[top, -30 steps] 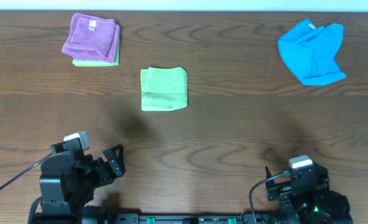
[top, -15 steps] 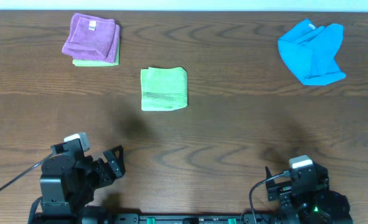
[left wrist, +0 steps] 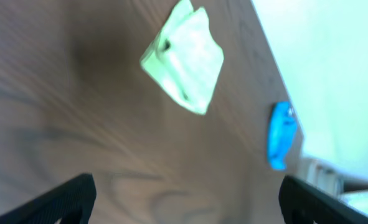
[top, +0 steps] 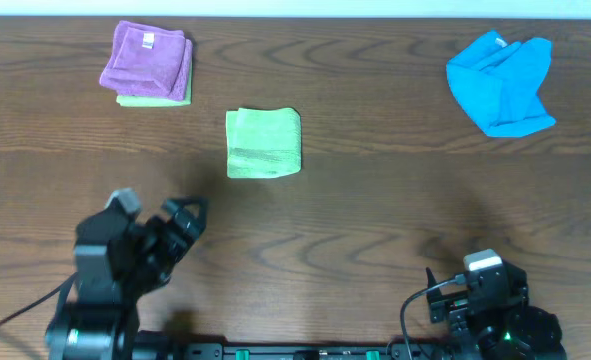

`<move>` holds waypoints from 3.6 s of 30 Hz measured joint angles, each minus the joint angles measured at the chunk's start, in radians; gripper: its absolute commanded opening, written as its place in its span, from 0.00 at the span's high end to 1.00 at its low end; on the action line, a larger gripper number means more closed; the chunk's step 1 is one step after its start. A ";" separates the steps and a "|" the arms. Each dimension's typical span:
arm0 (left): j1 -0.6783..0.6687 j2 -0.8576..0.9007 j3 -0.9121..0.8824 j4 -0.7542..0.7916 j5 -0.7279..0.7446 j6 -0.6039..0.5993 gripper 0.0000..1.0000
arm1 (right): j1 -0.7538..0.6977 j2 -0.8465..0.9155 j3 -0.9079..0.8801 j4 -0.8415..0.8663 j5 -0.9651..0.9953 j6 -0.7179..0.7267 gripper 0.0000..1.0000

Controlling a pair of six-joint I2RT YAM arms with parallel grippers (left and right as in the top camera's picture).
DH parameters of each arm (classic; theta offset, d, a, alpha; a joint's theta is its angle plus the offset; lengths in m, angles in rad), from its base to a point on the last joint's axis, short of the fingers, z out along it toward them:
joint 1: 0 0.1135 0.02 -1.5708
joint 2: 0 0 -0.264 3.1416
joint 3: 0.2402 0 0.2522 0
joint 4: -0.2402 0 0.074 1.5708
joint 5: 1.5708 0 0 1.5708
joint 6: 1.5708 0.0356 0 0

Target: Fold the cloth

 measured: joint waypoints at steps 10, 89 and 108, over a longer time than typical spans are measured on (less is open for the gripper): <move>-0.416 0.523 -0.013 0.497 -0.274 -0.640 0.05 | 0.000 0.002 -0.001 0.000 0.000 0.000 0.01; 0.060 1.269 0.975 0.763 -0.571 -0.289 0.94 | 0.000 0.002 -0.003 0.000 0.000 0.000 0.01; 0.160 1.538 1.090 0.824 -0.373 0.027 0.94 | 0.000 0.002 -0.003 0.000 0.000 0.000 0.01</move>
